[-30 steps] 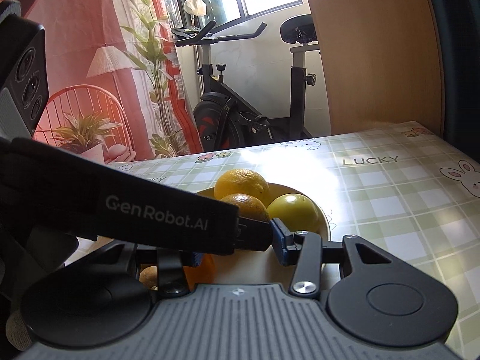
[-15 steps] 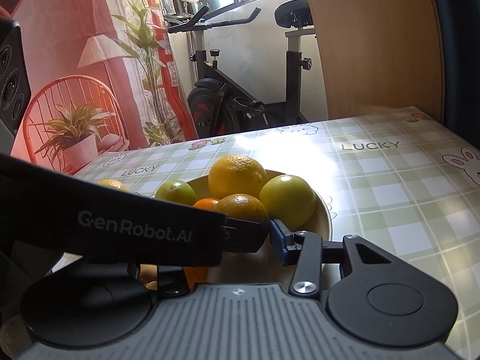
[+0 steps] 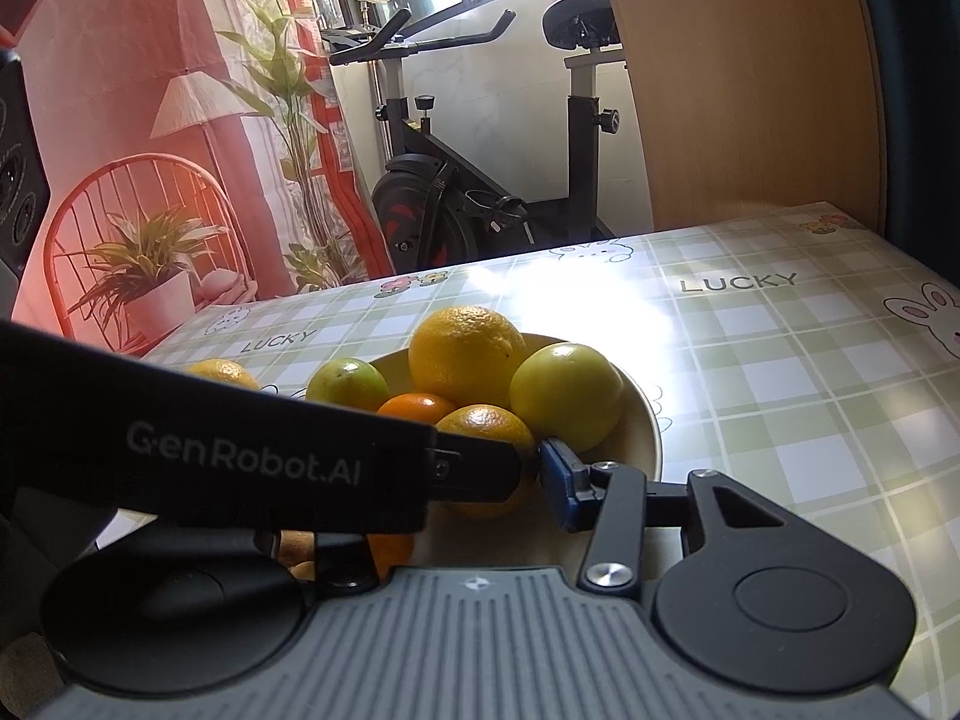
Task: Organize fruits
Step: 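Carry the dark orange onto the plate and open the left gripper, then move the open left gripper to the large yellow orange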
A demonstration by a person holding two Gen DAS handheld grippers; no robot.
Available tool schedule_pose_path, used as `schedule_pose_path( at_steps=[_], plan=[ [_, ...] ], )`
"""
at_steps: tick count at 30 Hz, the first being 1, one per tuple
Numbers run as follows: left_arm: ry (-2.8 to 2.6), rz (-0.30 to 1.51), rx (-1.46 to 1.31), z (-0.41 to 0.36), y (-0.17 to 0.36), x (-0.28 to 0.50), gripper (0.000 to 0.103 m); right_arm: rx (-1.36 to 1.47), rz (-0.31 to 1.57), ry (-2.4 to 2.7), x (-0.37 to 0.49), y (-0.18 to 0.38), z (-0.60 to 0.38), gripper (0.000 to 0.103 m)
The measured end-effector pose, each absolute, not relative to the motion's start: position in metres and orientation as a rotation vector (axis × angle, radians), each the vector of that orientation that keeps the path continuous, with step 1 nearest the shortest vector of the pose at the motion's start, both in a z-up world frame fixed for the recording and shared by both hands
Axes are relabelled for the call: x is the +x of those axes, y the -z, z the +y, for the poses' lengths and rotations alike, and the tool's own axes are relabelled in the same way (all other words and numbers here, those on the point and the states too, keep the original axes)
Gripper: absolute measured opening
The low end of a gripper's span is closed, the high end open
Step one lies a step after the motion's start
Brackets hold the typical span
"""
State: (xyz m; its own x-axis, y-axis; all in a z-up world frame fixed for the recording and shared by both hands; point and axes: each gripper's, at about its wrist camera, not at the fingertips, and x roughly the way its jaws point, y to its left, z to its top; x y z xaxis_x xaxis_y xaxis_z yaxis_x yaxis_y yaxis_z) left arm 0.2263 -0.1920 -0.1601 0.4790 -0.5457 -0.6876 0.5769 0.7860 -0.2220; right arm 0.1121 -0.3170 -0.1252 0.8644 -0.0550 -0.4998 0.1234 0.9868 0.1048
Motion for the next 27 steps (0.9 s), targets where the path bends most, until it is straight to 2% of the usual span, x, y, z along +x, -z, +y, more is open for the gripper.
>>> schedule_pose_path(
  at_steps=[4,9,14,27],
  plan=[
    [0.690,0.815,0.035,-0.189,0.156,0.225,0.052,0.142,0.495,0.082,0.108,0.124,-0.318,0.048],
    [0.696,0.805,0.024,-0.183,0.151,0.222,0.053,0.153,0.455,0.073,0.102,0.122,-0.318,0.056],
    [0.696,0.782,-0.008,-0.166,0.140,0.220,0.053,0.135,0.432,0.075,0.096,0.121,-0.314,0.057],
    [0.567,0.726,-0.051,-0.058,0.113,0.231,0.054,0.145,0.381,0.123,0.091,0.102,-0.287,0.058]
  ],
)
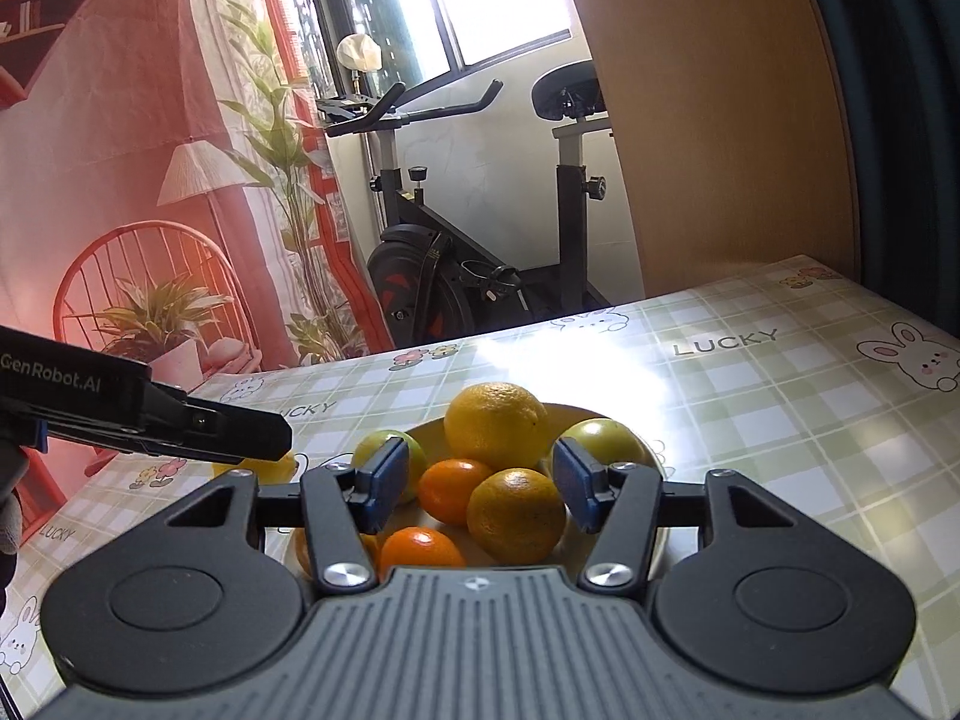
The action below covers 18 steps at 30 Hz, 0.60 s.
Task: Organize fruits
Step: 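Move the open left gripper to the large yellow orange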
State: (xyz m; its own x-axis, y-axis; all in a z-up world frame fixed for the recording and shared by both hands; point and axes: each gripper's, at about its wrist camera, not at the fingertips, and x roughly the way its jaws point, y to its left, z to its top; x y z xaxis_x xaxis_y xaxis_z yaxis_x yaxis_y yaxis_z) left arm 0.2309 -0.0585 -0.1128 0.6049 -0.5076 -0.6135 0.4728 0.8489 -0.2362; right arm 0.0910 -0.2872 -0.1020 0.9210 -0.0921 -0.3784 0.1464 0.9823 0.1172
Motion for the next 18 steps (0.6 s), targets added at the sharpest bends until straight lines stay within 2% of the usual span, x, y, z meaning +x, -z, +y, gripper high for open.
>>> schedule_pose_path(
  at_steps=[7,10,11,12,18],
  plan=[
    [0.484,0.721,-0.090,-0.003,0.105,0.255,0.055,0.068,0.422,0.013,0.127,0.101,-0.236,0.058],
    [0.454,0.711,-0.131,0.017,0.104,0.265,0.075,0.039,0.451,-0.008,0.143,0.105,-0.214,0.059],
    [0.446,0.707,-0.151,0.021,0.104,0.267,0.077,0.022,0.462,-0.013,0.150,0.108,-0.204,0.065],
    [0.447,0.706,-0.163,0.024,0.103,0.270,0.077,0.012,0.468,-0.017,0.154,0.109,-0.198,0.070],
    [0.447,0.719,-0.193,0.025,0.113,0.292,0.077,-0.074,0.516,-0.077,0.187,0.125,-0.161,0.076]
  ],
)
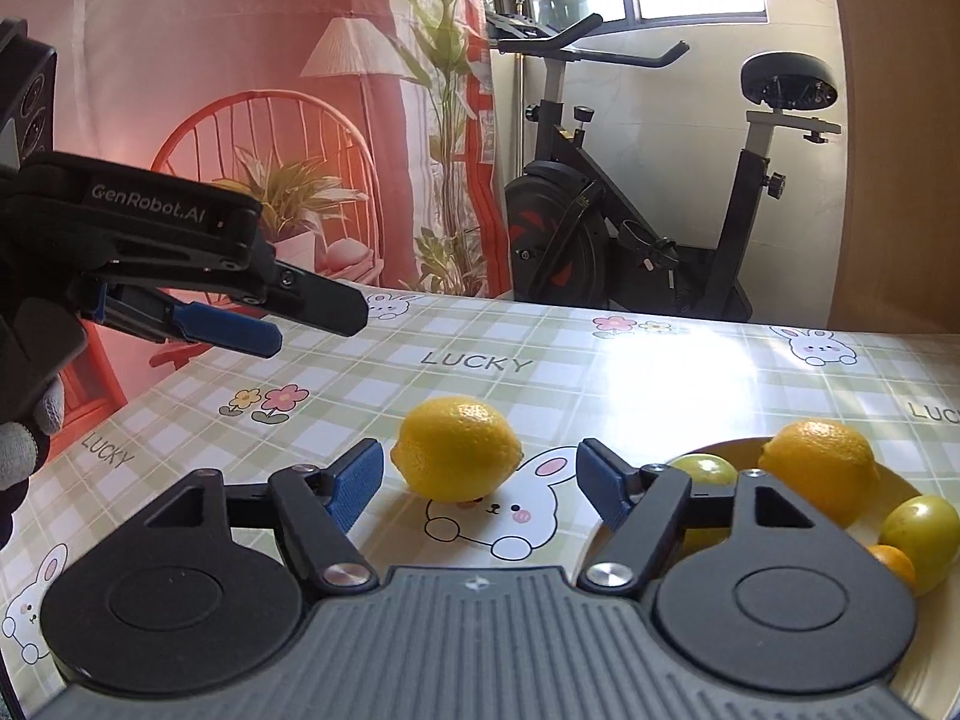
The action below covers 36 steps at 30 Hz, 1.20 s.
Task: Organize fruits
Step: 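Move the open left gripper to the large yellow orange, then close the left gripper around the large yellow orange and lift it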
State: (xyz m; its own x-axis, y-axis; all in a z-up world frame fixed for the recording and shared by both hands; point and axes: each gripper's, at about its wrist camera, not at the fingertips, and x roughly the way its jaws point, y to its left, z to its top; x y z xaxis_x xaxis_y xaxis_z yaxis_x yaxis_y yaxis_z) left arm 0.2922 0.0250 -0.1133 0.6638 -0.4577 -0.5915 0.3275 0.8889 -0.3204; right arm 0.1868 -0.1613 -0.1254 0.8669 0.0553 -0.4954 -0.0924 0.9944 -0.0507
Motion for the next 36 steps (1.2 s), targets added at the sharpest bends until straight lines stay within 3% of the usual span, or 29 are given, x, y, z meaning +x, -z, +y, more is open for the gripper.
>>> schedule_pose_path(
  at_steps=[4,16,20,28,31,36],
  plan=[
    [0.449,0.742,-0.183,0.017,0.127,0.303,0.082,-0.102,0.559,-0.073,0.209,0.140,-0.149,0.076],
    [0.485,0.790,-0.191,0.010,0.150,0.319,0.081,-0.060,0.619,-0.051,0.240,0.163,-0.150,0.076],
    [0.505,0.808,-0.189,0.008,0.156,0.323,0.070,-0.049,0.616,-0.053,0.243,0.163,-0.152,0.076],
    [0.574,0.832,-0.196,0.003,0.161,0.323,0.060,-0.029,0.640,-0.058,0.246,0.164,-0.158,0.076],
    [0.595,0.845,-0.174,-0.001,0.162,0.320,0.058,-0.016,0.651,-0.057,0.247,0.165,-0.160,0.068],
    [0.582,0.839,-0.143,-0.005,0.160,0.313,0.057,0.009,0.649,-0.061,0.243,0.165,-0.164,0.066]
  ],
)
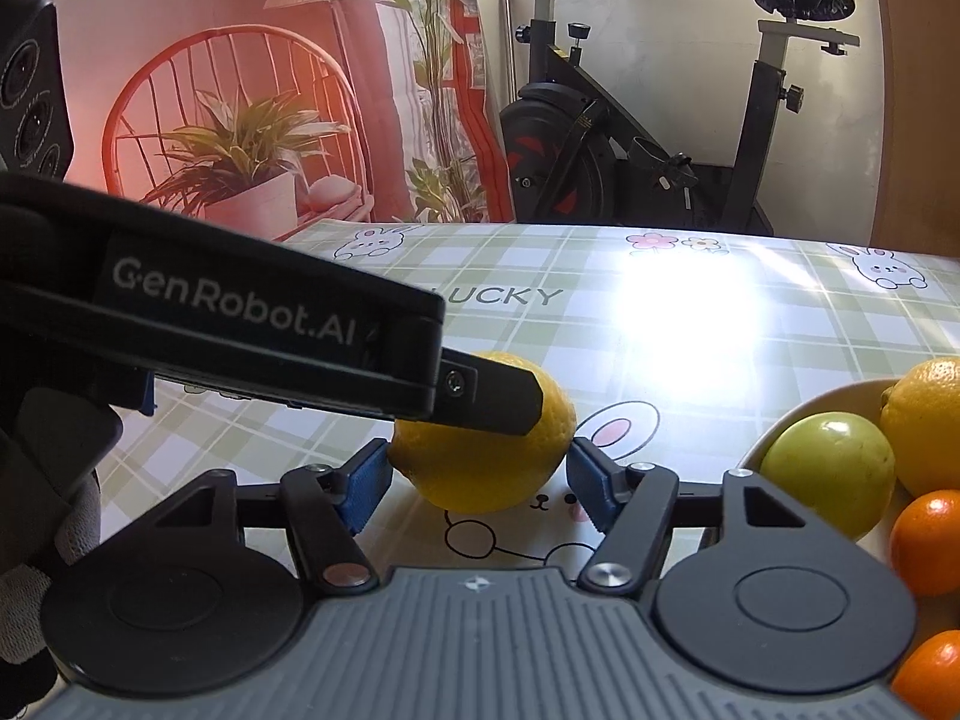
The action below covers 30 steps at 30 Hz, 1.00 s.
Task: Organize fruits
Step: 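Close the left gripper around the large yellow orange and lift it, then carry the large yellow orange onto the plate and open the left gripper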
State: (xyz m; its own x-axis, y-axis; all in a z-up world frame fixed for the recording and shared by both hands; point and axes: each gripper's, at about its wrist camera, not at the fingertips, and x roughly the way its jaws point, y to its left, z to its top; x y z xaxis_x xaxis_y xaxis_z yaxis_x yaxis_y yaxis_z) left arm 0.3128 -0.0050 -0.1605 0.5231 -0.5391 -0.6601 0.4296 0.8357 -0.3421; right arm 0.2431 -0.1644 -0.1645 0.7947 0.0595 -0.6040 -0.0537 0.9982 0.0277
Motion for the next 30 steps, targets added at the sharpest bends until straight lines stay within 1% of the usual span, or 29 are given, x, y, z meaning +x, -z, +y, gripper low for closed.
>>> schedule_pose_path(
  at_steps=[8,17,22,30],
  plan=[
    [0.574,0.811,-0.085,-0.008,0.150,0.295,0.057,0.009,0.632,-0.085,0.236,0.163,-0.167,0.066],
    [0.562,0.743,-0.015,-0.023,0.128,0.256,0.058,0.048,0.572,-0.091,0.201,0.149,-0.169,0.066],
    [0.574,0.717,-0.023,-0.037,0.116,0.241,0.058,0.027,0.532,-0.090,0.181,0.132,-0.172,0.066],
    [0.629,0.733,0.013,-0.075,0.119,0.227,0.059,0.033,0.492,-0.038,0.150,0.116,-0.191,0.065]
  ],
)
